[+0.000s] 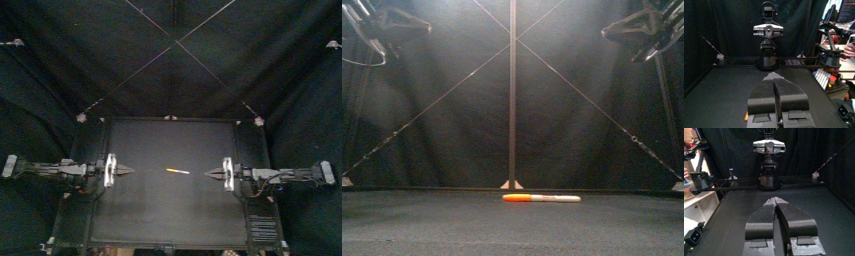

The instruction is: Uncap the pen

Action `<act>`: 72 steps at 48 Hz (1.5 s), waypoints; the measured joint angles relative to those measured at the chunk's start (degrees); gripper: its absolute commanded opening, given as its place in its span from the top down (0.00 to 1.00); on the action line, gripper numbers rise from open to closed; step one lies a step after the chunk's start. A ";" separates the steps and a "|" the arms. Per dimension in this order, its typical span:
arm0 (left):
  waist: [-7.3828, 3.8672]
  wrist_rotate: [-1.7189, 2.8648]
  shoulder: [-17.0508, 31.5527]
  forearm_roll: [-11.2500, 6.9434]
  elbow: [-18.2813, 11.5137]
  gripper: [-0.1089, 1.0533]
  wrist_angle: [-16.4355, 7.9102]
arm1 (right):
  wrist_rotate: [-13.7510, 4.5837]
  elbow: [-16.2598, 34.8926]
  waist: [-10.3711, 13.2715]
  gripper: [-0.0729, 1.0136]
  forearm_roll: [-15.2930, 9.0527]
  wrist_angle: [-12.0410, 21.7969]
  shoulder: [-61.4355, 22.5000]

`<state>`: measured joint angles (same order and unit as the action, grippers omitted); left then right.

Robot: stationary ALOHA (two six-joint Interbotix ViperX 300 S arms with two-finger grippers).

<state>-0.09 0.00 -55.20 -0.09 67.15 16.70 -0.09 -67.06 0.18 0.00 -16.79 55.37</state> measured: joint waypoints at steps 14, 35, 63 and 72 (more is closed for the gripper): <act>-4.83 -0.18 13.45 0.00 0.62 0.91 4.22 | -0.26 0.26 2.55 0.84 0.26 -1.49 -12.04; -6.77 -0.26 31.90 2.02 -5.89 0.57 4.48 | -0.53 5.27 10.20 0.34 3.78 -1.67 -37.53; -8.09 -0.35 45.44 2.99 -12.66 0.04 4.31 | 0.00 15.12 11.43 0.12 2.72 2.81 -60.47; -8.17 -0.35 46.85 3.43 -13.36 0.04 3.78 | 0.00 17.05 12.13 0.18 2.64 4.66 -62.49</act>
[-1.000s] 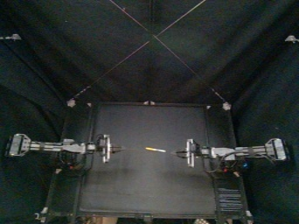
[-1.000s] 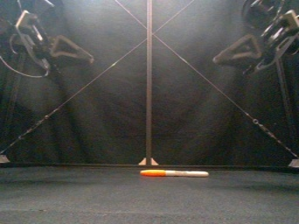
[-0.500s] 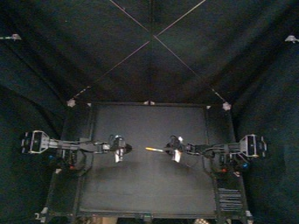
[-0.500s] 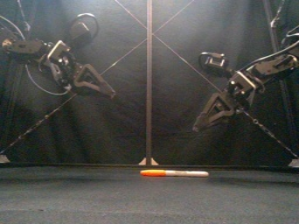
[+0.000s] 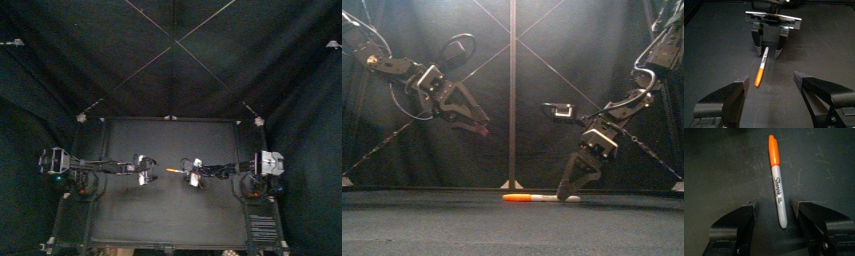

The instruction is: Uncap the pen

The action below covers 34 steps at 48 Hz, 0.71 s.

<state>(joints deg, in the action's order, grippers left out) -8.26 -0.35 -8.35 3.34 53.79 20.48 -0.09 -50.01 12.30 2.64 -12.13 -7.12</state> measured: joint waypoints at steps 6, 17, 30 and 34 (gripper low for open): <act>0.00 0.00 0.18 0.00 -0.18 0.04 -1.58 | 0.00 0.09 0.26 0.31 -0.18 0.62 -0.09; -0.26 -0.09 0.35 0.18 -2.55 0.04 -8.09 | 0.00 0.35 0.26 0.46 -0.97 1.67 0.97; -0.35 0.00 3.52 2.37 -5.89 0.04 -13.18 | 0.00 1.85 -0.53 0.46 -2.02 1.76 7.03; -0.26 -0.09 5.01 2.55 -6.77 0.04 -13.89 | 0.00 2.02 -1.41 0.46 -2.46 2.02 8.70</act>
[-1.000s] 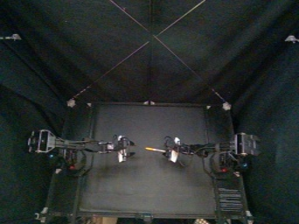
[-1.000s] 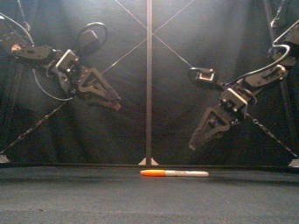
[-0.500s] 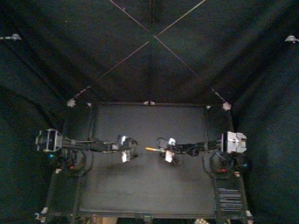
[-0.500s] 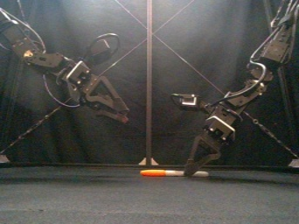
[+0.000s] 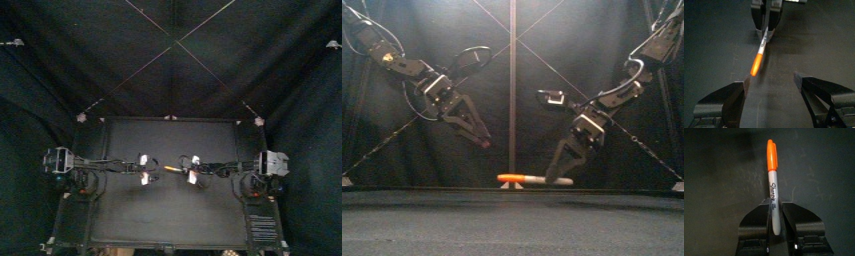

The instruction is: Uncap the pen

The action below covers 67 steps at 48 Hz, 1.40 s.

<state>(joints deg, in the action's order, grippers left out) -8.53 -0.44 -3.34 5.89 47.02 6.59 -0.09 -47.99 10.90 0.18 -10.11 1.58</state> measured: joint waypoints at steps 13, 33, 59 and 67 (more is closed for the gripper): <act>-0.09 0.18 2.29 0.97 -2.29 0.04 -0.26 | -0.35 -0.09 -1.49 0.46 -0.18 0.62 0.97; -0.18 0.00 4.04 1.14 -3.16 0.04 -1.85 | -0.35 0.35 -3.25 0.46 -0.26 1.05 1.05; 0.18 0.09 5.63 2.02 -4.57 0.05 -2.90 | 0.35 2.55 -3.96 0.46 -0.44 1.93 -0.18; 0.00 0.09 5.71 2.02 -4.66 0.13 -2.90 | 0.26 2.55 -3.96 0.46 -0.44 1.93 -0.53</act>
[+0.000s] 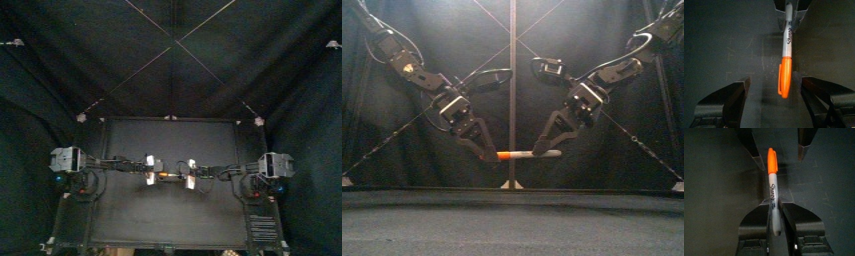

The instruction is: Uncap the pen

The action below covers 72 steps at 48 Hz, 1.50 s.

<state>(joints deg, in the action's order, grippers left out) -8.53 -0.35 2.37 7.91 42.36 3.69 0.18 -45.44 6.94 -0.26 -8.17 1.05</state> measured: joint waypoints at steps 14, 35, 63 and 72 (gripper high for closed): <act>0.53 -0.09 0.70 1.67 -0.26 0.40 0.00 | 0.00 0.09 0.35 0.46 0.00 0.00 -0.09; 0.44 -0.18 -1.67 2.72 2.20 0.48 0.35 | -0.35 -2.46 1.14 0.46 -0.09 -0.44 1.23; -2.81 -0.09 -13.18 3.08 12.13 0.48 -0.18 | -0.53 -15.73 4.22 0.46 0.09 -11.43 10.11; -3.60 -0.09 -14.59 3.16 13.36 0.48 -0.18 | -0.44 -16.52 4.31 0.46 0.09 -13.10 11.60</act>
<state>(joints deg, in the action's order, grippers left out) -12.13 -0.44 -12.22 11.07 55.72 3.52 -0.26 -61.96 11.25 -0.18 -21.27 12.66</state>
